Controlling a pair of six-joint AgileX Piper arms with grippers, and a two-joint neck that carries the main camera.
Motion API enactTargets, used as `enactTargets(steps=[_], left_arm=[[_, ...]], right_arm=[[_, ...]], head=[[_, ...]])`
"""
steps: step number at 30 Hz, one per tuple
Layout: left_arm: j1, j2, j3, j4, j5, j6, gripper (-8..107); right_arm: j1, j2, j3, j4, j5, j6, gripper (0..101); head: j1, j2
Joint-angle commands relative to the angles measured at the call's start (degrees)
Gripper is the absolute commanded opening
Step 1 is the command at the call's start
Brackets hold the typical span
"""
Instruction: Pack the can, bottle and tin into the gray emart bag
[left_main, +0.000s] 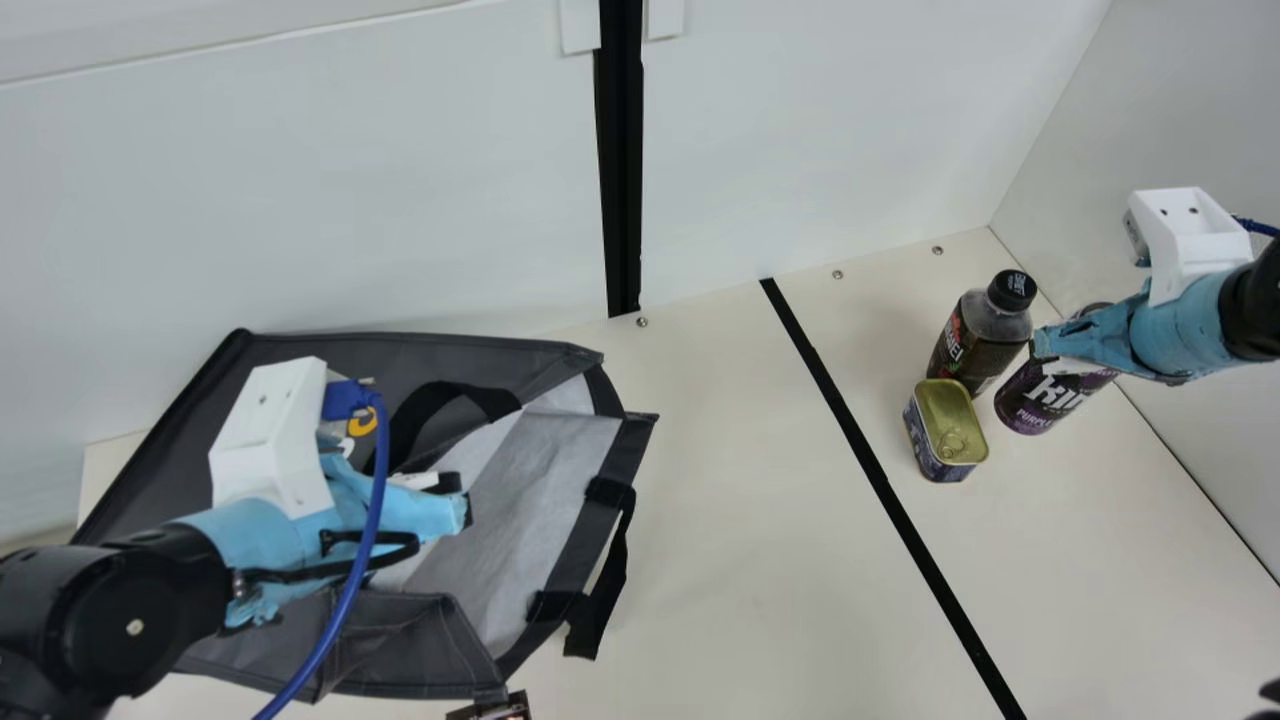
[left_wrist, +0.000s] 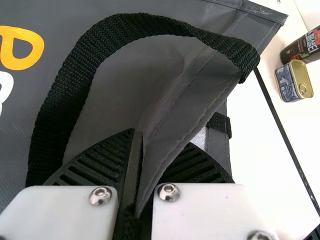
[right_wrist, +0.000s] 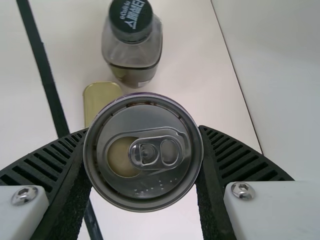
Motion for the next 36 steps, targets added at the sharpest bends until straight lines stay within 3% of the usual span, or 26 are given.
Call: enactTargets(steps=[1, 18, 36], left_arm=[[0.00, 0.00, 0.00, 0.00, 0.00, 0.00, 10], [0.00, 0.00, 0.00, 0.00, 0.00, 0.00, 10], [0.00, 0.00, 0.00, 0.00, 0.00, 0.00, 10]], right_arm=[[0.26, -2.09, 1.08, -0.09, 0.25, 0.15, 0], [7.87, -15.56, 9.99, -1.52, 3.19, 3.17, 0], [20.76, -19.69, 11.24, -5.50, 5.42, 8.91, 0]], head=[[-1.30, -0.05], [-1.30, -0.05], [-1.30, -0.05]])
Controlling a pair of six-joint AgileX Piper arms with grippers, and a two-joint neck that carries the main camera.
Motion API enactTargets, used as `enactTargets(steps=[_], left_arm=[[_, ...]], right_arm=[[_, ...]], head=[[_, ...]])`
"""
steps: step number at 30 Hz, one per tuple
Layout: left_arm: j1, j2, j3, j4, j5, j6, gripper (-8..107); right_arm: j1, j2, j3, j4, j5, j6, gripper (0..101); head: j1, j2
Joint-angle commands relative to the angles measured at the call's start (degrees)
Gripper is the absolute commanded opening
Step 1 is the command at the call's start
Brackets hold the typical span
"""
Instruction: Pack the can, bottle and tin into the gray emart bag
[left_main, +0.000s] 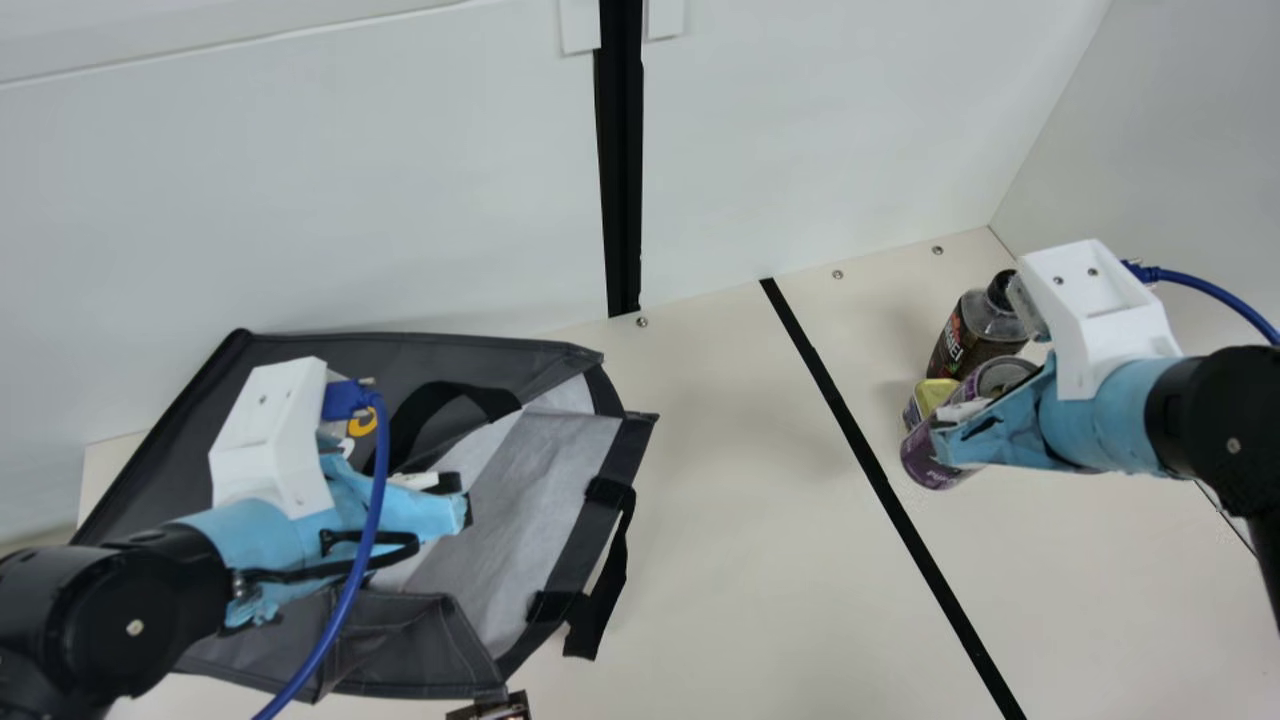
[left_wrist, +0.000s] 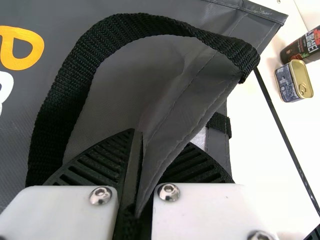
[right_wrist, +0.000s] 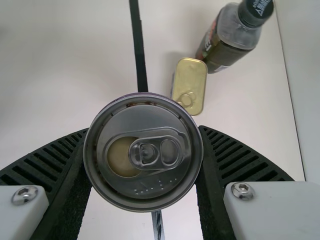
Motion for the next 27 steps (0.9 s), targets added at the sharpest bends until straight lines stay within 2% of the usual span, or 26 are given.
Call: enactTargets(steps=[1, 27], left_arm=[[0.00, 0.00, 0.00, 0.00, 0.00, 0.00, 10], [0.00, 0.00, 0.00, 0.00, 0.00, 0.00, 10]], right_arm=[[1.53, 0.02, -0.16, -0.21, 0.09, 0.47, 0], [18.30, 0.98, -1.46, -2.97, 1.12, 3.12, 0]], head=[[-1.30, -0.05], [-1.30, -0.05]])
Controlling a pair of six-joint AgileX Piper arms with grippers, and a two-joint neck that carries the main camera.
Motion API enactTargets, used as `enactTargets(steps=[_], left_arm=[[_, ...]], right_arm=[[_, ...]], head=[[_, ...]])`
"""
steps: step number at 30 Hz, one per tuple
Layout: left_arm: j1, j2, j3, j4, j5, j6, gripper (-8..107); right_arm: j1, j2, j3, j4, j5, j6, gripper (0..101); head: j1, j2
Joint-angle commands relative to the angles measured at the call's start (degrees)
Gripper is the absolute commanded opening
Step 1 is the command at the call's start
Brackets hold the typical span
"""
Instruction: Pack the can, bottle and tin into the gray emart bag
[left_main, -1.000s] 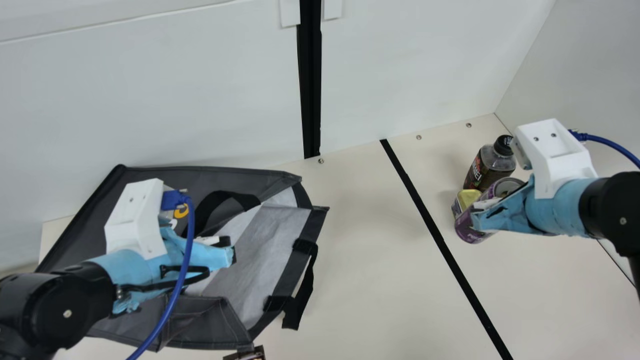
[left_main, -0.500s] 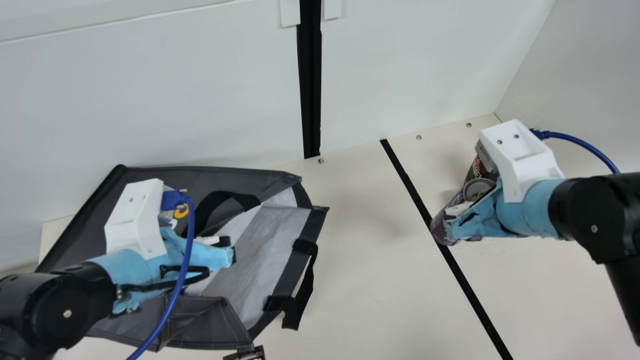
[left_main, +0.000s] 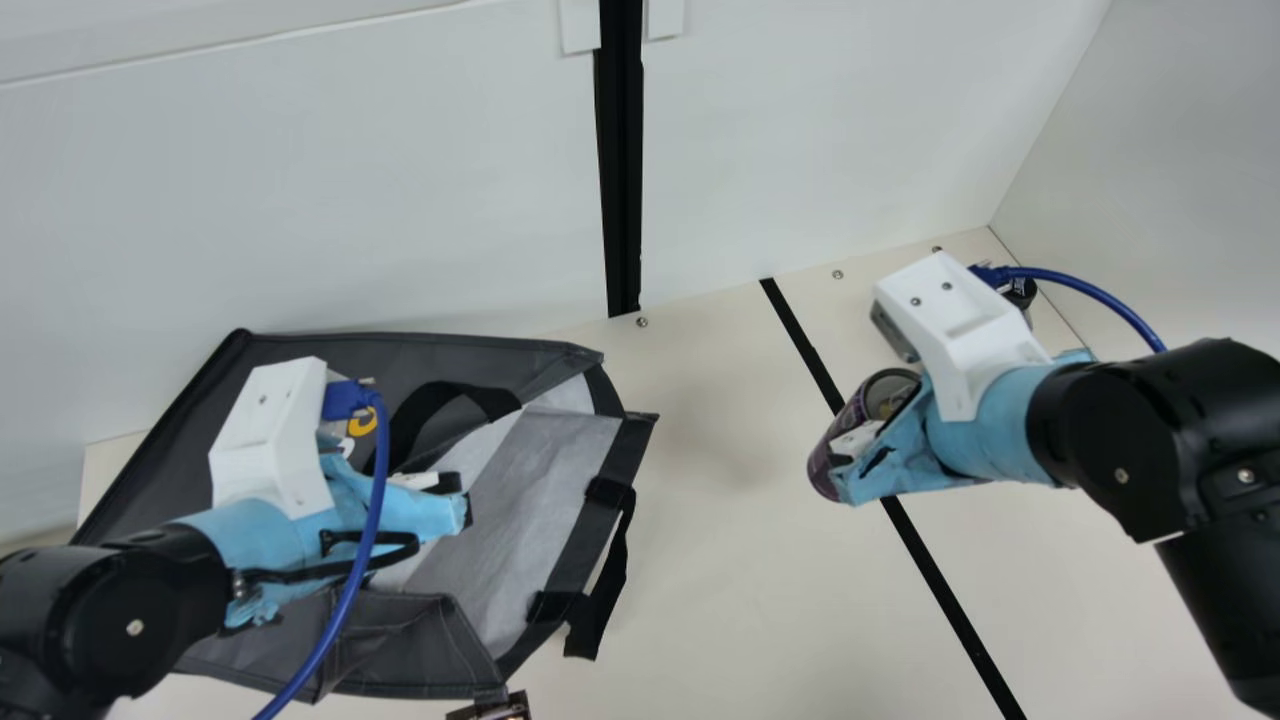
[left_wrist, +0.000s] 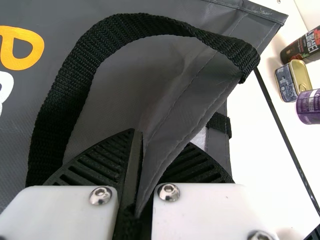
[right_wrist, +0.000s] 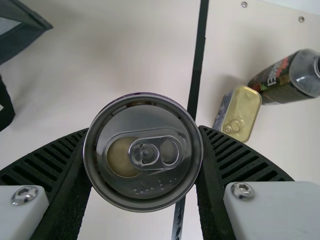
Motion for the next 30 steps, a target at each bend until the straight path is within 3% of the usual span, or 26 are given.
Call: enactTargets(steps=[1, 19, 30], left_arm=[[0.00, 0.00, 0.00, 0.00, 0.00, 0.00, 10], [0.00, 0.00, 0.00, 0.00, 0.00, 0.00, 10], [0.00, 0.00, 0.00, 0.00, 0.00, 0.00, 10]], right_arm=[[1.32, 0.21, -0.22, -0.05, -0.09, 0.19, 0], [9.86, 0.28, 0.29, 0.52, -0.16, -0.25, 0], [12.96, -0.95, 2.00, 4.12, -1.22, -2.82, 0]], head=[[-1.30, -0.05], [-1.30, -0.05], [-1.30, -0.05]])
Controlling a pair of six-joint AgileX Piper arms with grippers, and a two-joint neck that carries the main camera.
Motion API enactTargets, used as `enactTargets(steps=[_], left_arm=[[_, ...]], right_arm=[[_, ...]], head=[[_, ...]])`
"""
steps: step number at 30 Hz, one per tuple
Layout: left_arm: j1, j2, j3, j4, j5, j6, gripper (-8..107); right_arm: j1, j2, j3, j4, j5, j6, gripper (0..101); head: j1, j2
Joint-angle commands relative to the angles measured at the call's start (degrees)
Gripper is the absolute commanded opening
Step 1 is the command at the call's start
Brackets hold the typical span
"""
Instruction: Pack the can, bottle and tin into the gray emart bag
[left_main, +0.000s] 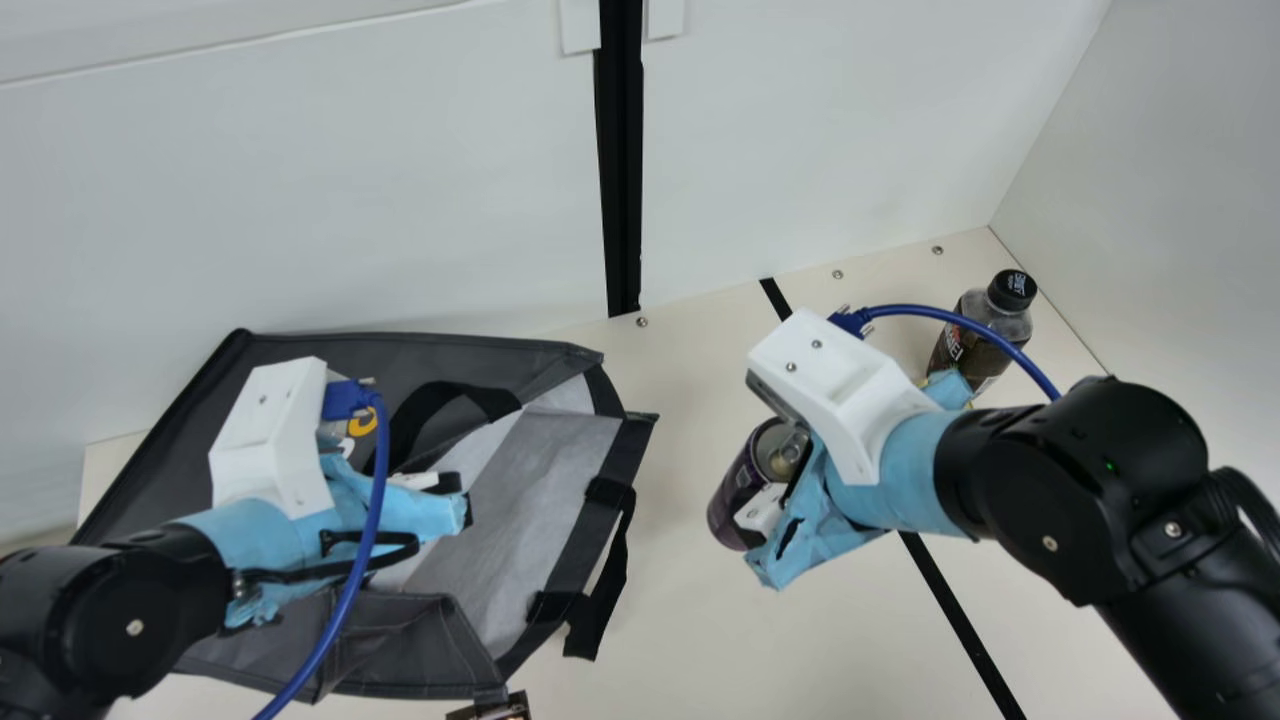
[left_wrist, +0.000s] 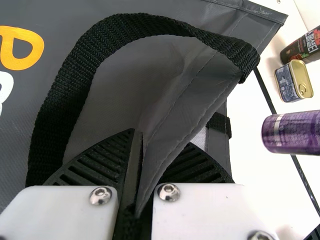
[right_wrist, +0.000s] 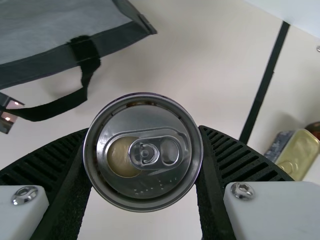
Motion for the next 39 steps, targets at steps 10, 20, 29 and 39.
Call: enactTargets(steps=[10, 20, 29, 39], left_arm=[[0.00, 0.00, 0.00, 0.00, 0.00, 0.00, 10], [0.00, 0.00, 0.00, 0.00, 0.00, 0.00, 10], [0.00, 0.00, 0.00, 0.00, 0.00, 0.00, 10], [0.00, 0.00, 0.00, 0.00, 0.00, 0.00, 10]], right_arm=[[0.01, -1.63, 1.64, 7.09, -3.54, -4.26, 0], [-1.99, -3.69, 3.80, 16.82, -9.17, -10.72, 0], [-3.15, -4.87, 5.95, 24.25, -14.58, -16.18, 0], [-3.00, -5.39, 9.66, 30.92, -20.64, -20.87, 0]], head=[[-1.30, -0.05], [-1.30, -0.05], [-1.30, -0.05], [-1.30, -0.05]])
